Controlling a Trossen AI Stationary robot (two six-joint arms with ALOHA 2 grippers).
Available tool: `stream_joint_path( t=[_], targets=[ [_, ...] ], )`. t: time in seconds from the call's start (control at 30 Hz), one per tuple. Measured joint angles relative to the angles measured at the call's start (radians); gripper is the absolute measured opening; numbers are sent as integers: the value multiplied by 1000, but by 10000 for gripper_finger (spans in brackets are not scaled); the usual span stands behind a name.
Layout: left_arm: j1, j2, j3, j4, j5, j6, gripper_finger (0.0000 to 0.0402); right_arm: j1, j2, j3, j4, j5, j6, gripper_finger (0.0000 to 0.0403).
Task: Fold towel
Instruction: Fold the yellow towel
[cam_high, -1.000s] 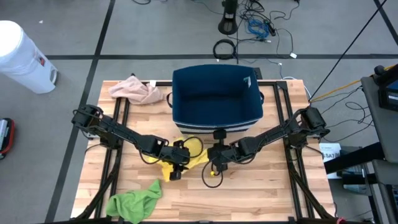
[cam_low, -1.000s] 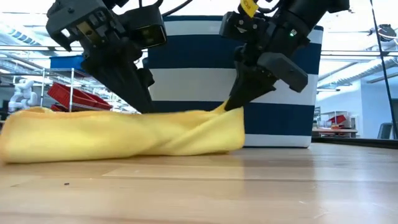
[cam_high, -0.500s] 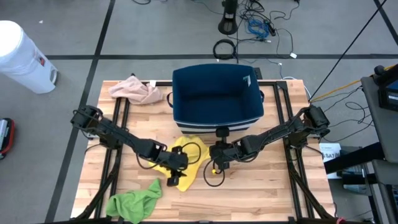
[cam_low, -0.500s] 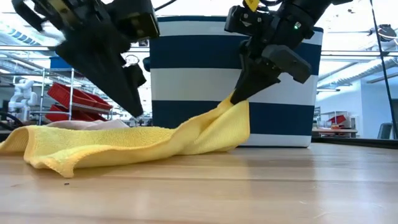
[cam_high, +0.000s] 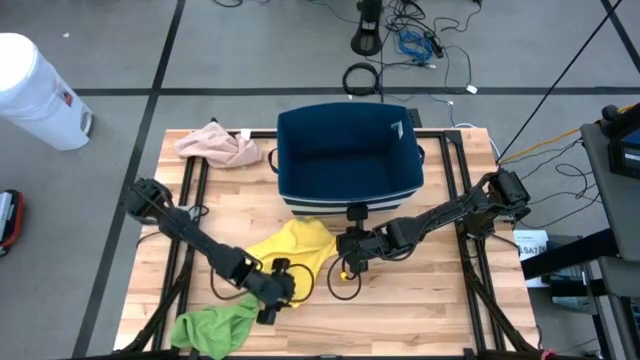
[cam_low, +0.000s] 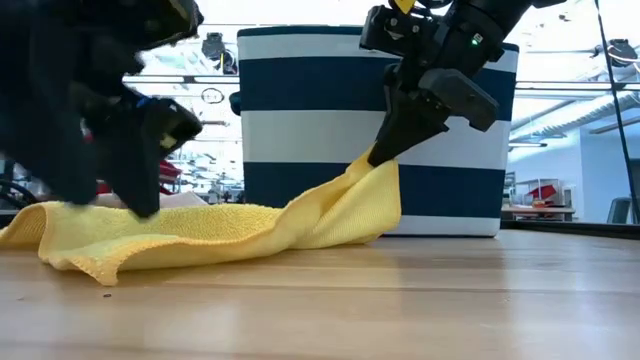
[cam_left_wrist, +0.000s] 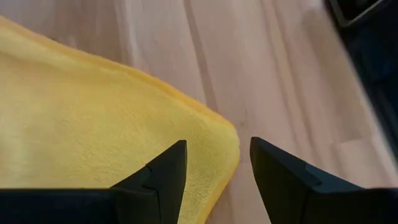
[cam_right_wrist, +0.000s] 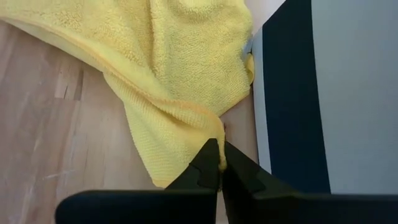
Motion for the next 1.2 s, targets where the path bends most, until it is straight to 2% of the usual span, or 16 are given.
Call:
stream_joint_path(
  t=[0.23, 0.5, 0.7, 0.93, 1.07, 1.2],
  targets=[
    [-47, 50, 0, 61, -140, 14, 184, 1, 0, 0, 13, -2, -1, 0],
    [-82, 62, 0, 99, -166, 42, 184, 1, 0, 0, 17, -1, 5, 0],
    [-91, 130, 0, 127, -181, 58, 184, 1, 0, 0, 31, -2, 7, 0],
    [-81, 155, 2, 138, -304, 56, 181, 1, 0, 0, 35, -2, 8, 0],
    [-68, 155, 2, 125, -313, 55, 150, 1, 0, 0, 35, -4, 8, 0],
    [-65, 155, 2, 116, -321, 61, 78, 1, 0, 0, 35, -4, 8, 0]
  ],
)
